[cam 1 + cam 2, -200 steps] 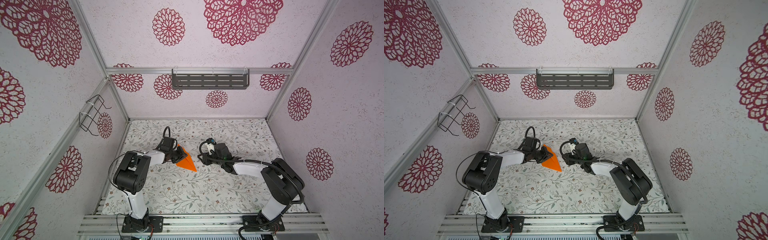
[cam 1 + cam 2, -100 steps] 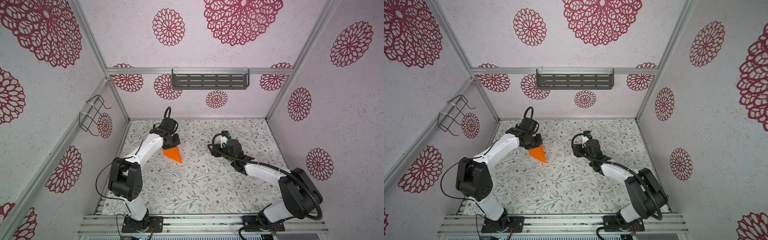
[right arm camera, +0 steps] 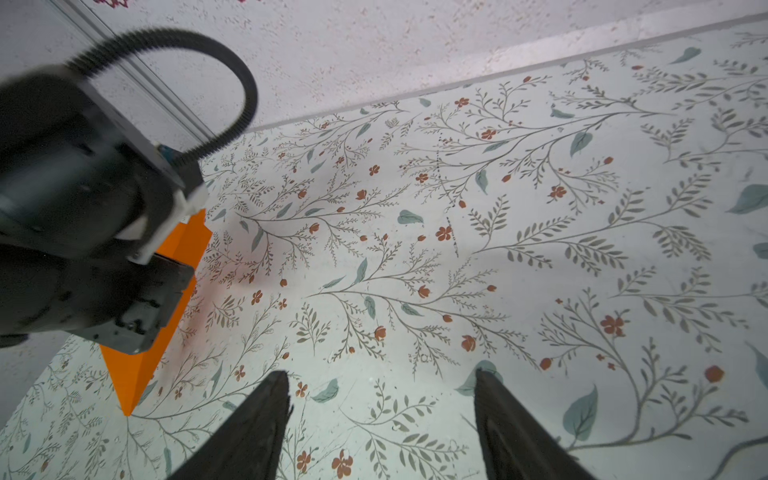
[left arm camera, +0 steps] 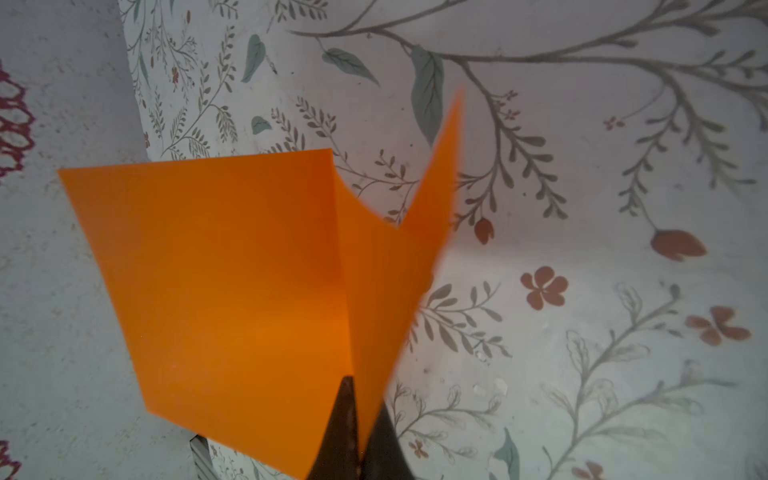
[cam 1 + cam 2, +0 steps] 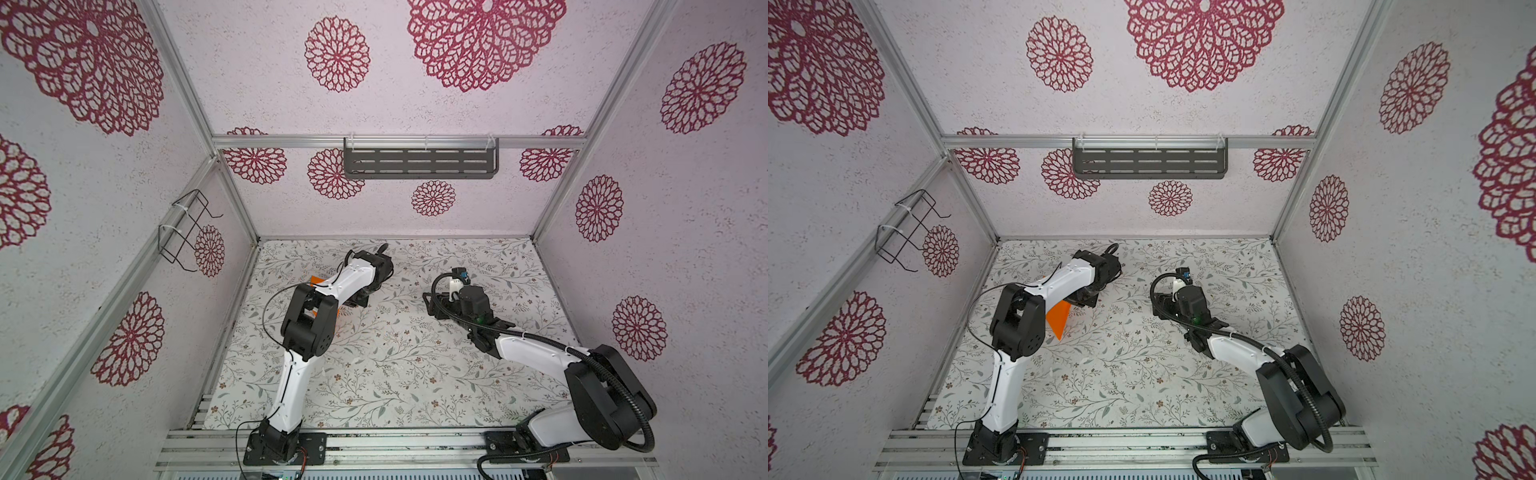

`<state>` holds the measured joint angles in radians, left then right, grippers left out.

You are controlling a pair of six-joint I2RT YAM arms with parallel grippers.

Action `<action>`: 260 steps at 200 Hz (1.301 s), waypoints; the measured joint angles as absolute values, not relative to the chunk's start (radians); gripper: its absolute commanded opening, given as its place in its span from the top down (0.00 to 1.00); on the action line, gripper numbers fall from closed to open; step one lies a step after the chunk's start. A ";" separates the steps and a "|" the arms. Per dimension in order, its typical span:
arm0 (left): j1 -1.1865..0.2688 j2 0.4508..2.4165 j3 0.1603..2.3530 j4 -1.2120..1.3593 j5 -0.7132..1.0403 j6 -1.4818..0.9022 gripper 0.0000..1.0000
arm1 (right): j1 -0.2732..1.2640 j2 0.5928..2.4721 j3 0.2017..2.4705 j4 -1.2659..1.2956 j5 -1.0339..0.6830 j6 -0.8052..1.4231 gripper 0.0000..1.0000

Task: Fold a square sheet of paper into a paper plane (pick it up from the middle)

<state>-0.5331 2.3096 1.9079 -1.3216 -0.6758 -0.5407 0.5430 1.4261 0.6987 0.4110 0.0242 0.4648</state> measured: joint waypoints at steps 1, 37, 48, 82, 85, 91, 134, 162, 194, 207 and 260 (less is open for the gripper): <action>-0.534 2.313 1.909 -1.322 -0.677 -0.541 0.93 | 0.543 1.426 0.699 0.411 0.025 0.465 0.27; -0.559 2.406 1.979 -1.328 -0.700 -0.524 0.89 | 0.538 1.417 0.689 0.403 0.046 0.466 0.27; -0.566 2.427 1.993 -1.328 -0.698 -0.523 0.89 | 0.536 1.417 0.685 0.403 0.050 0.469 0.28; -0.591 2.483 2.040 -1.328 -0.677 -0.524 0.84 | 0.528 1.417 0.676 0.399 0.052 0.484 0.28; -0.594 2.487 2.042 -1.327 -0.674 -0.525 0.83 | 0.527 1.417 0.677 0.399 0.052 0.484 0.28; -0.598 2.490 2.046 -1.326 -0.667 -0.525 0.80 | 0.526 1.417 0.677 0.400 0.052 0.490 0.28; -0.609 2.471 2.042 -1.317 -0.604 -0.527 0.68 | 0.517 1.415 0.663 0.416 0.053 0.511 0.28; -0.610 2.426 2.022 -1.282 -0.488 -0.529 0.57 | 0.509 1.402 0.628 0.435 0.057 0.535 0.28; -0.613 2.307 1.960 -1.219 -0.316 -0.527 0.50 | 0.494 1.375 0.590 0.461 0.057 0.563 0.28; -0.612 2.246 1.940 -1.195 -0.261 -0.530 0.47 | 0.488 1.375 0.585 0.472 0.051 0.577 0.27; -0.558 1.850 1.607 -0.973 -0.082 -0.550 0.31 | 0.484 1.452 0.595 0.560 -0.089 0.608 0.27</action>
<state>-0.5575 1.8503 1.6073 -0.9730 -0.0822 -0.5503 0.4835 1.4525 0.5949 0.5598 -0.0887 0.6083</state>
